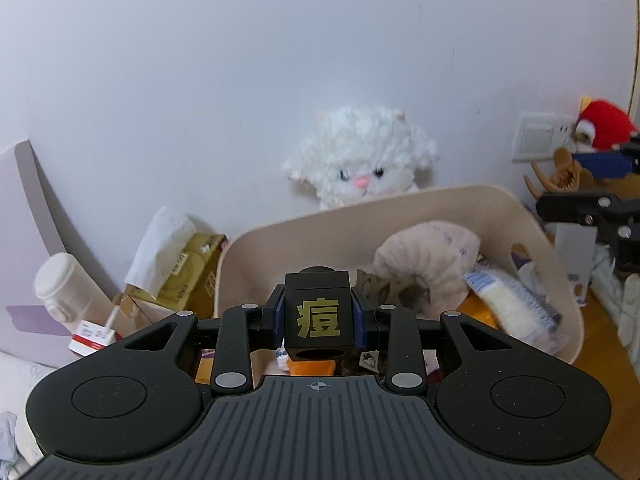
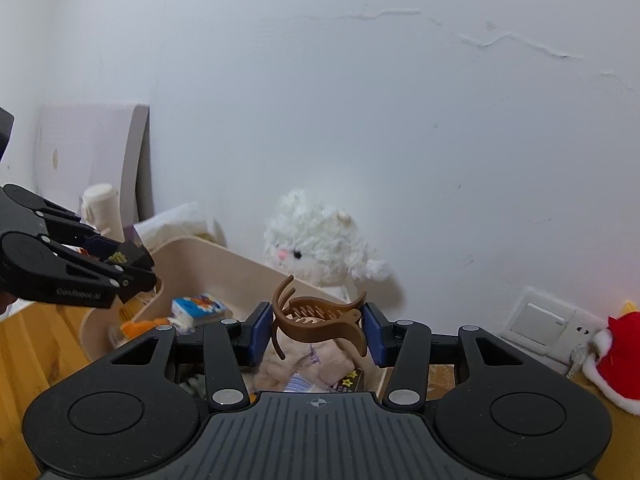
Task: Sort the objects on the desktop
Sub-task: 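Carry black box in left tool into basket while right tool carries claw clip there, then release black box in basket with left tool while right tool releases claw clip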
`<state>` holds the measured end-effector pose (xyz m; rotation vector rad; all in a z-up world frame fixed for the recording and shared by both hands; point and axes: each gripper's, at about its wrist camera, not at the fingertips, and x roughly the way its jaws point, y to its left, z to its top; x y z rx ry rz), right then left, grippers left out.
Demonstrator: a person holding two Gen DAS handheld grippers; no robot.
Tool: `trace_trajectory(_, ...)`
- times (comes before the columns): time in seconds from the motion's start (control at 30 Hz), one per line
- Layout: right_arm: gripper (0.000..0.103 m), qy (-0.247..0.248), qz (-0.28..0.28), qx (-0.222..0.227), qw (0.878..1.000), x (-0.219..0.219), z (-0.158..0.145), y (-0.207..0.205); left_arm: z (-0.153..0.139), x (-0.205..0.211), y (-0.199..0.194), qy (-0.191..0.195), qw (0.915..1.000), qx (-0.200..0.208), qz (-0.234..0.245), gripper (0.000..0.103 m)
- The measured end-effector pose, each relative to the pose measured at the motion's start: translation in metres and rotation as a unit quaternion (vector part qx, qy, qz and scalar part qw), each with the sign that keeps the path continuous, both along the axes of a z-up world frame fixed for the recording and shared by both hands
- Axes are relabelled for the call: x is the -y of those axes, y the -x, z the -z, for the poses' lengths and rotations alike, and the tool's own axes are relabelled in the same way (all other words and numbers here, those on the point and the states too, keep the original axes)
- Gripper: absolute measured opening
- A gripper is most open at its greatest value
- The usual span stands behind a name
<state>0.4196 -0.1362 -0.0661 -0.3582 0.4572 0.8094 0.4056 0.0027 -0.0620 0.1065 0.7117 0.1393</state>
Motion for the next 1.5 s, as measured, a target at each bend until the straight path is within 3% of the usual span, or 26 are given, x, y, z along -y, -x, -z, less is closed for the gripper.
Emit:
trace_trajectory(0.47, 0.046, 0.02, 0.013, -0.074, 0.997, -0.032, 0.05, -0.03, 0.052, 0.002, -0.033, 0.013, 0.9969, -0.069, -0.034, 0.032)
trace_trajectory(0.8, 0.046, 0.014, 0.037, -0.152, 0.988, -0.038, 0.082, -0.043, 0.062, 0.007, -0.041, 0.002, 0.9955, -0.091, -0.029, 0.032)
trace_trajectory(0.93, 0.046, 0.011, 0.048, -0.161, 0.986, -0.036, 0.088, -0.046, 0.062, 0.009, -0.044, 0.003, 0.9948, -0.099, -0.021, 0.033)
trace_trajectory(1.0, 0.056, 0.012, 0.053, -0.164, 0.985, -0.034, 0.089, -0.047, 0.063, 0.011, -0.045, 0.0, 0.9949, -0.099, -0.016, 0.039)
trace_trajectory(1.07, 0.061, 0.01, 0.051, -0.168, 0.984, -0.033, 0.089, -0.046, 0.063, 0.011, -0.044, 0.003, 0.9951, -0.098, -0.012, 0.06)
trace_trajectory(1.13, 0.066, 0.011, 0.048, -0.169, 0.984, -0.031, 0.087, -0.044, 0.064, 0.012, -0.043, -0.007, 0.9958, -0.09, -0.016, 0.074)
trace_trajectory(1.43, 0.102, -0.004, 0.085, -0.175, 0.981, -0.022, 0.07, -0.036, 0.055, 0.015, -0.035, -0.011, 0.9964, -0.083, -0.008, 0.076)
trace_trajectory(1.5, 0.103, -0.004, 0.091, -0.174, 0.981, -0.021, 0.065, -0.032, 0.05, 0.015, -0.033, -0.005, 0.9968, -0.08, -0.007, 0.077)
